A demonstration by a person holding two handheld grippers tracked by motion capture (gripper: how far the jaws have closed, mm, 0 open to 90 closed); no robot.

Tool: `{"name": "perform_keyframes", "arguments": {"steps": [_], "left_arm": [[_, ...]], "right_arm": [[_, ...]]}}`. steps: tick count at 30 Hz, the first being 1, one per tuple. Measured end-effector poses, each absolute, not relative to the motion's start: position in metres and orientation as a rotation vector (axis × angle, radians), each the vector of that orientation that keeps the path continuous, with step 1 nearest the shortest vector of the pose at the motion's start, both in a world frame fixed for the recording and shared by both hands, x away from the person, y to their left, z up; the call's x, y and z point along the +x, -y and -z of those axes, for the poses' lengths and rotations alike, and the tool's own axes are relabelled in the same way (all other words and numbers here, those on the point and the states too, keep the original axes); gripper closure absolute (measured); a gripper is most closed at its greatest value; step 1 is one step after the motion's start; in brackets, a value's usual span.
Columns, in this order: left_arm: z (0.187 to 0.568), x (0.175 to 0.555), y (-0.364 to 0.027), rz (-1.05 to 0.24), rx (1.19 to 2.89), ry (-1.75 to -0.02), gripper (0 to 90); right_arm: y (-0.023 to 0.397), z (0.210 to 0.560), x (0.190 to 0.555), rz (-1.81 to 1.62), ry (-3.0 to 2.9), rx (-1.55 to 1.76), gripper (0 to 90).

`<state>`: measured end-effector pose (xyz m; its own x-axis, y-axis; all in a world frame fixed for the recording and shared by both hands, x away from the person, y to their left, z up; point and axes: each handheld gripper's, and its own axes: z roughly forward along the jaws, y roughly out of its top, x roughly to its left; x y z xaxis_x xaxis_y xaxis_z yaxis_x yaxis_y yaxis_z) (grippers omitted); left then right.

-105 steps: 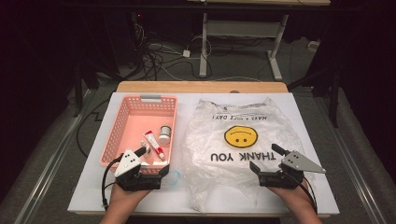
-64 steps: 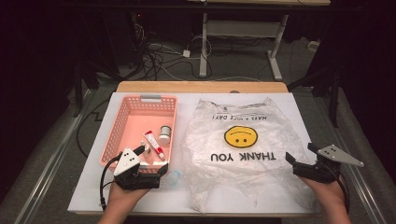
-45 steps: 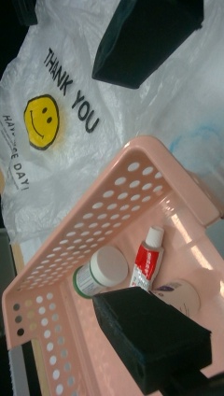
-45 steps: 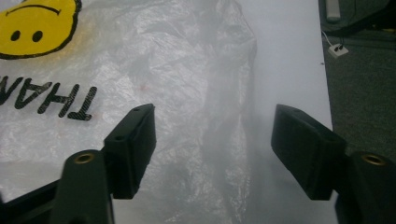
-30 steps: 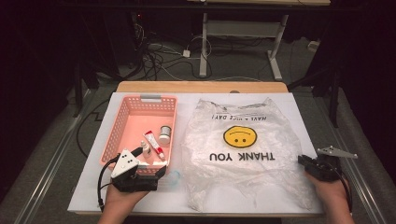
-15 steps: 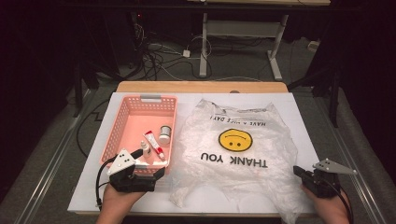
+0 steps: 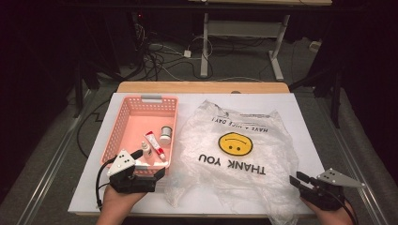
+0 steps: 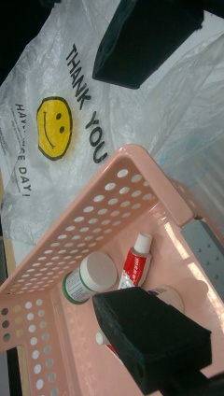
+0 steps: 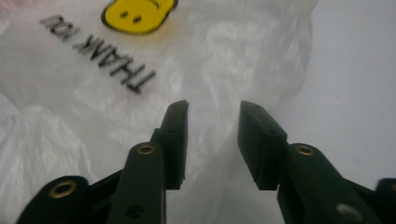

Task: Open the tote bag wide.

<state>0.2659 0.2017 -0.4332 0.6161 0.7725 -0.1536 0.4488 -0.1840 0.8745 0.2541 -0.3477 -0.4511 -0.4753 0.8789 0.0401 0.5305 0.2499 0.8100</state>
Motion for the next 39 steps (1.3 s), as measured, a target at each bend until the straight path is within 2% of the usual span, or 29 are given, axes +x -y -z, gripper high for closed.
{"name": "perform_keyframes", "arguments": {"steps": [5, 11, 21, 23, 25, 28, 32, 33, 35, 39], "left_arm": [[0.433, 0.267, -0.201, -0.404, 1.836, -0.97, 0.0], [0.431, 0.267, -0.198, -0.411, 1.88, -0.955, 0.0], [0.43, 0.267, -0.198, -0.426, 1.833, -0.945, 0.0], [0.431, 0.267, -0.198, -0.431, 1.831, -0.947, 0.0], [0.431, 0.267, -0.198, -0.432, 1.827, -0.947, 0.0], [0.433, 0.268, -0.197, -0.427, 1.842, -0.944, 0.0], [0.434, 0.269, -0.196, -0.414, 1.838, -0.949, 0.0], [0.434, 0.269, -0.196, -0.414, 1.838, -0.949, 0.0], [0.433, 0.268, -0.195, -0.427, 1.836, -0.943, 0.0], [0.434, 0.268, -0.194, -0.42, 1.838, -0.94, 0.0]], "right_arm": [[0.347, 0.429, 0.285, -1.178, -2.045, 1.232, 56.5], [0.349, 0.423, 0.351, -1.172, -2.007, 1.267, 48.0], [0.333, 0.41, 0.449, -1.131, -2.002, 1.337, 34.2], [0.329, 0.413, 0.463, -1.105, -1.999, 1.344, 30.5], [0.326, 0.425, 0.478, -1.059, -2.059, 1.369, 22.2], [0.326, 0.451, 0.491, -0.981, -2.166, 1.436, 19.6], [0.324, 0.476, 0.493, -0.894, -2.274, 1.456, 28.9], [0.324, 0.476, 0.493, -0.894, -2.274, 1.456, 28.9], [0.323, 0.477, 0.487, -0.899, -2.251, 1.413, 46.7], [0.315, 0.477, 0.479, -0.916, -2.323, 1.313, 68.9]]}}
